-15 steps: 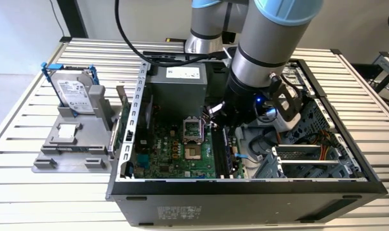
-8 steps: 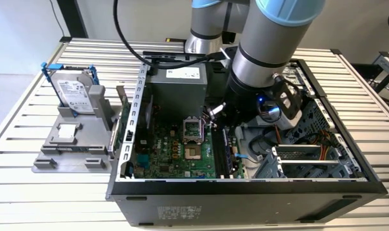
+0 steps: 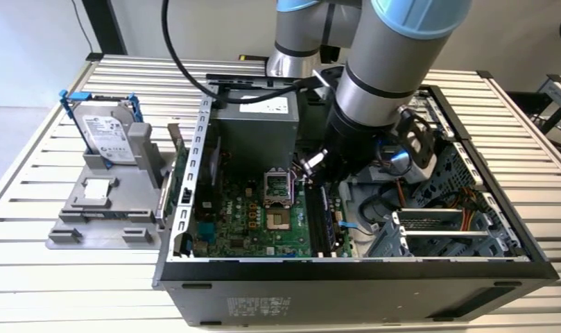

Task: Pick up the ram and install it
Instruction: 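Insert the ram into the slot, then press down the ram until it locks into place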

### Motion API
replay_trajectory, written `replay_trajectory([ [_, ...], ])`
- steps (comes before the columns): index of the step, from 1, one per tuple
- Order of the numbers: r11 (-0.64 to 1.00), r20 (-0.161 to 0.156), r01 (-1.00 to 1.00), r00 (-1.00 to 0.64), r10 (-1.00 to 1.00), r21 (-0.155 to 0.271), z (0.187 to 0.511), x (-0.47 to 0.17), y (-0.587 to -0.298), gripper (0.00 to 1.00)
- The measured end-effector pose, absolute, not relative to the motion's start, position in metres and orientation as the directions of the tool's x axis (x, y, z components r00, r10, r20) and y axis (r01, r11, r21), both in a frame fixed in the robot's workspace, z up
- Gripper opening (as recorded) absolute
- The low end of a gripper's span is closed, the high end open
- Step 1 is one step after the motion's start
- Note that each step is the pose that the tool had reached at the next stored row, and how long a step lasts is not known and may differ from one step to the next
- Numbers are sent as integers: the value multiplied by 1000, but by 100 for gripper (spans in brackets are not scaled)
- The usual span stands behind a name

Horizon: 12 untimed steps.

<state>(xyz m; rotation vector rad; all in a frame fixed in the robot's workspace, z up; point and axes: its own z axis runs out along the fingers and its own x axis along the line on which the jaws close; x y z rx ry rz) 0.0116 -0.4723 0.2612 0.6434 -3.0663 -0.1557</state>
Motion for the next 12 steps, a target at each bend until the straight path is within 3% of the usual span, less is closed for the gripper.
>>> replay_trajectory([
  [12,843,-26,-525,-850,-526,115,261,13,-472,0],
])
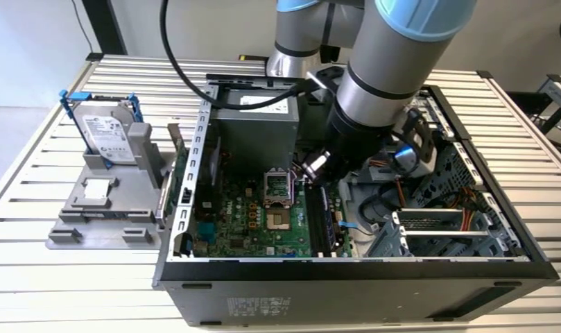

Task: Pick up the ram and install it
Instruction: 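Press down the ram until it locks into place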

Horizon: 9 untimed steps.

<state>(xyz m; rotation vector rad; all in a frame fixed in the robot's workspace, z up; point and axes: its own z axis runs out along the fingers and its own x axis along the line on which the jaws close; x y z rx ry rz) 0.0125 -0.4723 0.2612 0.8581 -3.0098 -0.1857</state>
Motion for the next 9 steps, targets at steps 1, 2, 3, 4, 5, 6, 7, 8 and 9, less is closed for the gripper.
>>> replay_trajectory([
  [1,836,-28,-535,-844,-536,117,261,13,-472,0],
  [2,829,-29,-546,-837,-547,118,261,13,-472,0],
  [3,822,-30,-557,-830,-557,118,261,13,-472,0],
  [4,815,-31,-566,-823,-567,119,261,13,-472,0],
  [5,809,-32,-575,-817,-576,120,261,13,-472,0],
  [6,803,-32,-584,-811,-585,120,261,13,-472,0],
  [7,796,-33,-594,-803,-595,121,261,13,-472,0],
  [8,788,-33,-604,-795,-605,121,261,13,-472,0],
  [9,779,-33,-616,-787,-617,121,261,13,-472,0],
])
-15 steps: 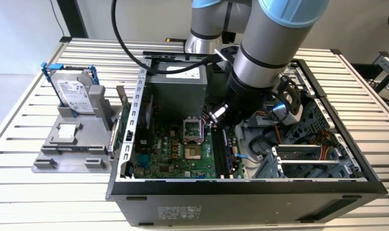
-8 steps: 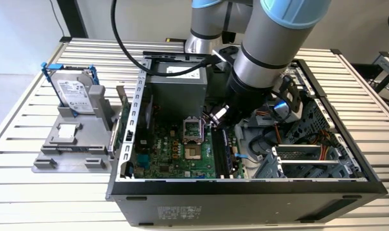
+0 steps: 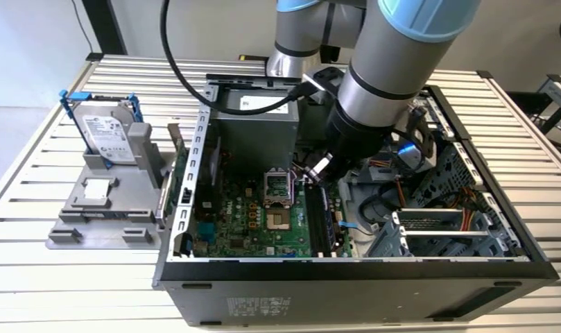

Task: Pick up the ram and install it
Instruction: 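Press down the ram until it locks into place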

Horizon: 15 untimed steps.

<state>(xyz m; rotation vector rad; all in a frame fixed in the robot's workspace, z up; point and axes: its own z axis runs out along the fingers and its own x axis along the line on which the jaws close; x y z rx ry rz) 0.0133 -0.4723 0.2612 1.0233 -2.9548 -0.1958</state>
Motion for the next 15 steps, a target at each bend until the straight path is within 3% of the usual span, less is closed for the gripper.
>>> replay_trajectory([
  [15,603,-54,-791,-610,-791,100,261,13,-472,0],
])
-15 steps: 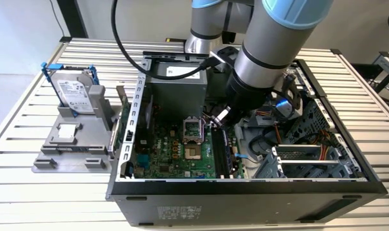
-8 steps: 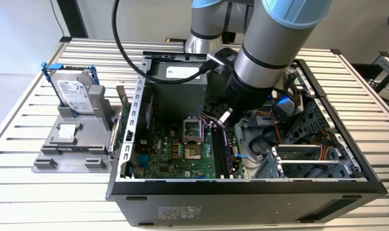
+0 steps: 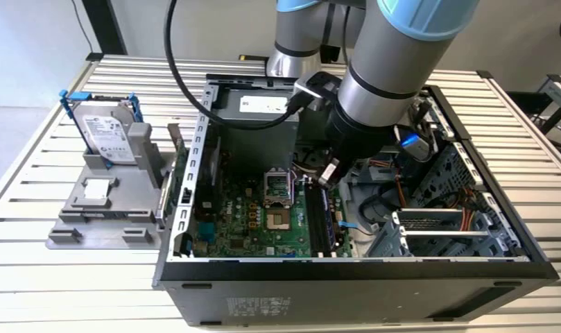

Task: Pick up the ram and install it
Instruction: 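Press down the ram until it locks into place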

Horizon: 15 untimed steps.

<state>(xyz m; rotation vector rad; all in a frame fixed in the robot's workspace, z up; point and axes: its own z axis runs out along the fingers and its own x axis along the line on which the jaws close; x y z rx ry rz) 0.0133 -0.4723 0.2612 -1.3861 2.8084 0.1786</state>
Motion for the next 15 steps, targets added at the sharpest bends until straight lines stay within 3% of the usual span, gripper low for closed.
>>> replay_trajectory([
  [15,470,-63,-876,-478,-876,103,261,20,-472,0],
])
